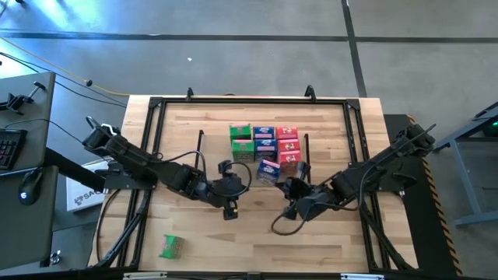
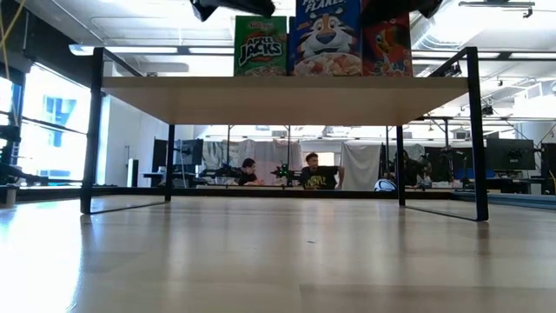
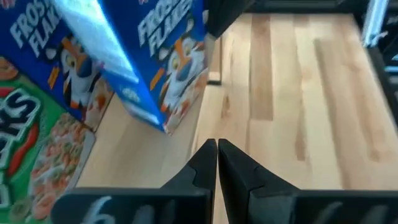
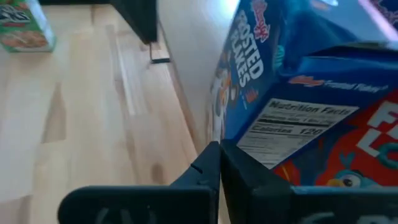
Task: Stack cereal on shelf
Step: Put the blue cereal box on the shelf aligned with the other blue cereal box
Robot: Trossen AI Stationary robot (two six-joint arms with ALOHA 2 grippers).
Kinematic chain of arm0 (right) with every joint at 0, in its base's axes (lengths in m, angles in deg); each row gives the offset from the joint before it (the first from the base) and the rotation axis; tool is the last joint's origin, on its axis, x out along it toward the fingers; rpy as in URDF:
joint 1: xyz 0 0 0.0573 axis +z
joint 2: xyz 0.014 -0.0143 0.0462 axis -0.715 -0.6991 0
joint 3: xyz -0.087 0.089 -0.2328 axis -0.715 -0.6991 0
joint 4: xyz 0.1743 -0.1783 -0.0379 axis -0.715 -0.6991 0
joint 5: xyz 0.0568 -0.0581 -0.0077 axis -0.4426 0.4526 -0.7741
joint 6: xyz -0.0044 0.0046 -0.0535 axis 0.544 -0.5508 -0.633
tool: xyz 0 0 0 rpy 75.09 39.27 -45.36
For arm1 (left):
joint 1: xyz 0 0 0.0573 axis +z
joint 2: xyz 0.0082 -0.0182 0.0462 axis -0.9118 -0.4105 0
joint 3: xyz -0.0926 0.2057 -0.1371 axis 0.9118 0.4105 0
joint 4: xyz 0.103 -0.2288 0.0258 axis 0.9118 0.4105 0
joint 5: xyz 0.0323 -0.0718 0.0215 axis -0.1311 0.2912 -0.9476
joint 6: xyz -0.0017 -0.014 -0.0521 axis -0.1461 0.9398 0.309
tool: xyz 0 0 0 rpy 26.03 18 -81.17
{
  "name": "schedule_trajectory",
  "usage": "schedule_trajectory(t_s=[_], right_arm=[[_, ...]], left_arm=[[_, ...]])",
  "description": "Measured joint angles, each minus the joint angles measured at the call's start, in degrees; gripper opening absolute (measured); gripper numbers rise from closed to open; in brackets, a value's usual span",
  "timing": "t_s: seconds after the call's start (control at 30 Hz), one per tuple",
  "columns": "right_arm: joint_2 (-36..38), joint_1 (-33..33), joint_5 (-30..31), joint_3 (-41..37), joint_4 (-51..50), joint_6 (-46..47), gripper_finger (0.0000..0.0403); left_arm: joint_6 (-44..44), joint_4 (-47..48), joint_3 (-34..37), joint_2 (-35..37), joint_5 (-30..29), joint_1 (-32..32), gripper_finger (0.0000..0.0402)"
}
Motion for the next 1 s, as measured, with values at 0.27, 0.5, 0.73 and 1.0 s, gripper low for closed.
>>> schedule_trajectory(t_s=[0.27, 0.5, 0.73, 1.0], right_arm=[[-0.1, -3.03, 0.0, 0.0, -0.17, -1.42, 0.0002], [-0.11, -3.49, -1.42, 0.1, -0.33, -2.52, 0.0002], [-0.15, -1.14, -1.99, 2.02, -4.45, 0.14, 0.0002], [-0.13, -2.7, 1.55, 2.34, -4.43, 0.32, 0.0002]], left_arm=[[-1.51, -3.17, 0.0, 0.07, 1.08, -0.01, 0.0007], [-3.02, -4.6, 0.0, 0.07, 2.83, 0.48, 0.0007], [-3.04, -4.45, 0.0, 0.07, 3.54, 0.5, 0.0007], [-3.04, -4.64, 0.0, 0.07, 3.36, 0.6, 0.0007]])
